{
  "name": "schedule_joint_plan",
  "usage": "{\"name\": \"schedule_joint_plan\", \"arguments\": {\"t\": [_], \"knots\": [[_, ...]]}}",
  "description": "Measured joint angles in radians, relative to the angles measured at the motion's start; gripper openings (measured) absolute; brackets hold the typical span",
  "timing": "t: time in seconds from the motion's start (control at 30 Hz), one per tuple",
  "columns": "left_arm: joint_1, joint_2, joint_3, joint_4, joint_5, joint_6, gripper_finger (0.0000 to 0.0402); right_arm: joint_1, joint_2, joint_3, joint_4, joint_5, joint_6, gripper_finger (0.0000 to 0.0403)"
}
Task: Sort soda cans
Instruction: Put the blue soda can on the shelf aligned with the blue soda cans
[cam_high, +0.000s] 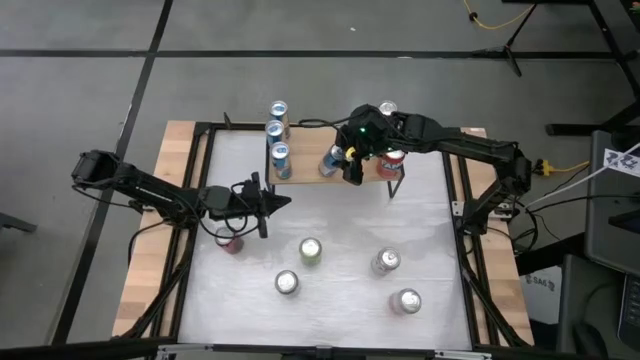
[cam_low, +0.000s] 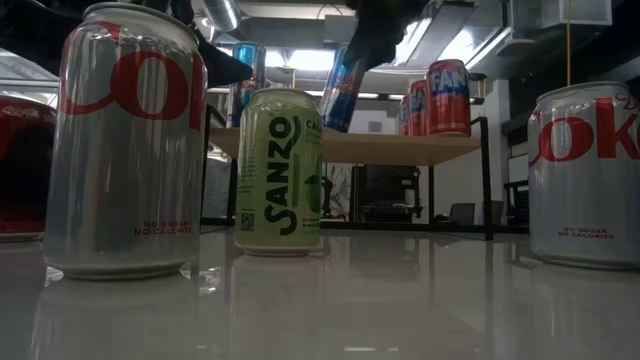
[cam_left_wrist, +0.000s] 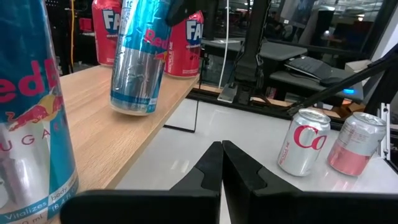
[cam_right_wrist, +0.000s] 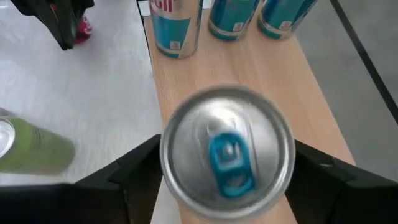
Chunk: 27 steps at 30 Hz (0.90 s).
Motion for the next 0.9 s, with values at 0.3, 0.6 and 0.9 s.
{"name": "schedule_joint_plan", "arguments": {"t": [0.3, 0.6, 0.9], "knots": [[0.0, 0.0, 0.0, -0.001, 0.0, 0.0, 0.0, 0.0, 0.001, -0.001, 0.008, 0.0, 0.0, 0.028], [0.0, 0.0, 0.0, -0.001, 0.0, 0.0, 0.0, 0.0, 0.001, -0.001, 0.006, 0.0, 0.001, 0.028], [0.0, 0.0, 0.0, -0.001, 0.0, 0.0, 0.0, 0.0, 0.044, -0.005, -0.001, 0.002, 0.006, 0.028]]}}
